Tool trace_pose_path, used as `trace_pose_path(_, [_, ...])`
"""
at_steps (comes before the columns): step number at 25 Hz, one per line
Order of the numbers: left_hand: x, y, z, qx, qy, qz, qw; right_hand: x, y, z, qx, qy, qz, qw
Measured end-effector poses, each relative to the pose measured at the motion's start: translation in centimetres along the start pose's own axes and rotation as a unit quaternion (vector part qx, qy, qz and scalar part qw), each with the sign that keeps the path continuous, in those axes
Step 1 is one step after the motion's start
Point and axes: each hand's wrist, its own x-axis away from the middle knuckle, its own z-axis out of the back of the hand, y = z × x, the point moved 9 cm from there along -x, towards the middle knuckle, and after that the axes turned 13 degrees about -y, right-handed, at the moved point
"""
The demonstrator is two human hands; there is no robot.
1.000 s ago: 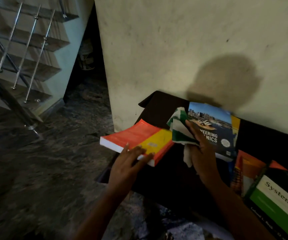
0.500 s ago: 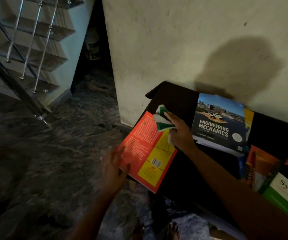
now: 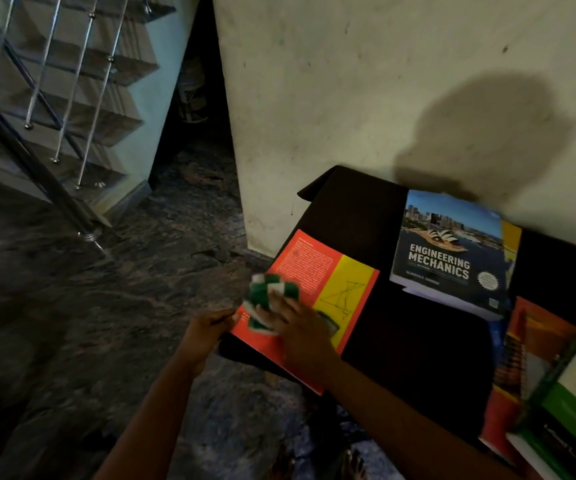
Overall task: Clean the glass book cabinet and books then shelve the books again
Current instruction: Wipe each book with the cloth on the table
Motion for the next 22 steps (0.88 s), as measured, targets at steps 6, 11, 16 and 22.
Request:
trace_pose_path(6, [-0.1, 0.3, -0.3, -0.034, -0.044, 0.049, 0.997, 2.7, 1.2, 3.7, -0.160, 0.044, 0.060, 0.984])
trace_pose_path(11, [0.4, 3.9, -1.5, -0.262, 0.016, 0.030, 0.964, 4.6, 14.4, 5.4, -0.066, 0.040, -0.176, 0.981])
trace_pose_path(16, [2.7, 2.5, -3.5, 0.080, 0.024, 0.040, 0.996, 7.3, 5.9, -0.6, -0.065, -0.002, -0.149, 0.987])
trace_pose_path(22, [6.0, 4.9, -7.1, 0.222, 0.010, -0.045, 0.974, 11.5, 2.5, 3.5, -0.244, 0.059, -0.084, 0.964])
